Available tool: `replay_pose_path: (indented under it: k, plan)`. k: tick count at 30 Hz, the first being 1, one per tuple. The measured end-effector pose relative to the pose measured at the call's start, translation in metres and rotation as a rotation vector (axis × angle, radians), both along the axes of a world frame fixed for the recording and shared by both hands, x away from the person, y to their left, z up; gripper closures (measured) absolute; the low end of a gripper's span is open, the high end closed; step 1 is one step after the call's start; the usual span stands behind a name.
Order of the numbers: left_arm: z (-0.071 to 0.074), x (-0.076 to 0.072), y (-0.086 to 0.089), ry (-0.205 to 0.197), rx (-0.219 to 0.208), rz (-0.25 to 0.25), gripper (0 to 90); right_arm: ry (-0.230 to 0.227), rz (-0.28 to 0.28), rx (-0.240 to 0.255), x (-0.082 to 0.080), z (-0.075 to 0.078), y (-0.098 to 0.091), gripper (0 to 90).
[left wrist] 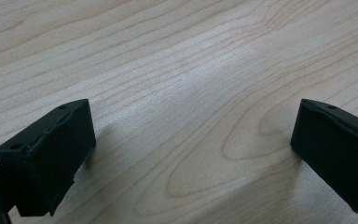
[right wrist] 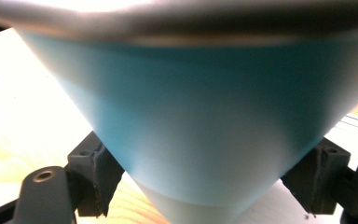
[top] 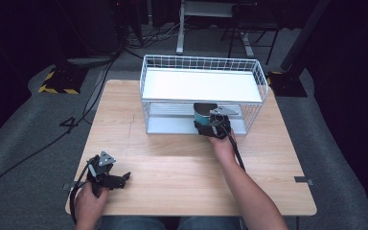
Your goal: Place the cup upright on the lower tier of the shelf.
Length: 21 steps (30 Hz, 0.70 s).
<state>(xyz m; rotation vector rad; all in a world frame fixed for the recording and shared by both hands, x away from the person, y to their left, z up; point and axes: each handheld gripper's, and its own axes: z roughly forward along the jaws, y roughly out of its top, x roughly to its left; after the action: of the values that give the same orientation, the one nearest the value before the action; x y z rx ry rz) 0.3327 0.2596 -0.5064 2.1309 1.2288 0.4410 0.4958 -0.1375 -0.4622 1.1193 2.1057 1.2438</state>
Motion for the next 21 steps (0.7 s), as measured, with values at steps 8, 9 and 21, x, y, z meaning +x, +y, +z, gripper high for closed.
replay_pose_path:
  k: [8,9,21]
  plan:
    - [0.000,0.000,0.000,0.001,0.000,0.000,0.2,-0.013,-0.010,0.008,0.012,-0.008,0.009,22.9]
    - [0.000,0.000,0.000,0.001,0.003,0.000,0.2,-0.012,-0.012,0.006,0.013,-0.009,0.009,22.8]
    - [0.000,0.000,0.000,0.000,0.005,0.001,0.2,0.002,-0.033,0.005,0.025,-0.015,0.013,22.7]
